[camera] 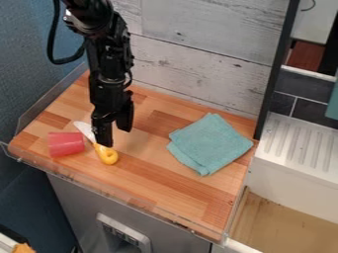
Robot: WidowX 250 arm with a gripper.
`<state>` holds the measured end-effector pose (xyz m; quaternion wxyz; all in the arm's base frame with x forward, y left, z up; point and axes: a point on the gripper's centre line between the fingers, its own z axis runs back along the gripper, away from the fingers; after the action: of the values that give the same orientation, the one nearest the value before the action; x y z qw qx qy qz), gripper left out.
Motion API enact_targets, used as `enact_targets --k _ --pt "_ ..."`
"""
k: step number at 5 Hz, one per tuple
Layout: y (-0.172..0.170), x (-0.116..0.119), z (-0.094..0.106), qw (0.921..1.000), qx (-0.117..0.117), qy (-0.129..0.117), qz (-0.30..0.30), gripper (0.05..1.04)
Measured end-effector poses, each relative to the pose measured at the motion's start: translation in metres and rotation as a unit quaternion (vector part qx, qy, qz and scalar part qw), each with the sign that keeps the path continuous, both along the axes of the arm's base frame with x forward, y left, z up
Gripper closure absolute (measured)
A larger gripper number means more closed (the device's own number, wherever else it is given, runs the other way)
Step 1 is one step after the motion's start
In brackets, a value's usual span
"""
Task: Take the orange thing and put it down to the green towel
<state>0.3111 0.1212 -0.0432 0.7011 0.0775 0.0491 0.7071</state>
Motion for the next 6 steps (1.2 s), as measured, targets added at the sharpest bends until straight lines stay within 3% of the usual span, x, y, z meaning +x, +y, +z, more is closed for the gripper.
enact_targets --k 1,2,4,5,6 --pt "-0.003 -0.006 -0.013 0.9998 -0.009 0.019 0.002 0.083" --pt "0.011 0.006 -0.011 0.9996 -0.023 0.013 0.013 0.083" --pt "0.032 0.017 -0.005 0.999 -0.016 -0.039 -0.016 0.083" --pt "0.034 0.032 0.016 0.9938 -0.007 -0.094 -0.058 0.083" --pt "0.035 0.04 0.025 0.9867 -0.005 -0.131 -0.096 0.083"
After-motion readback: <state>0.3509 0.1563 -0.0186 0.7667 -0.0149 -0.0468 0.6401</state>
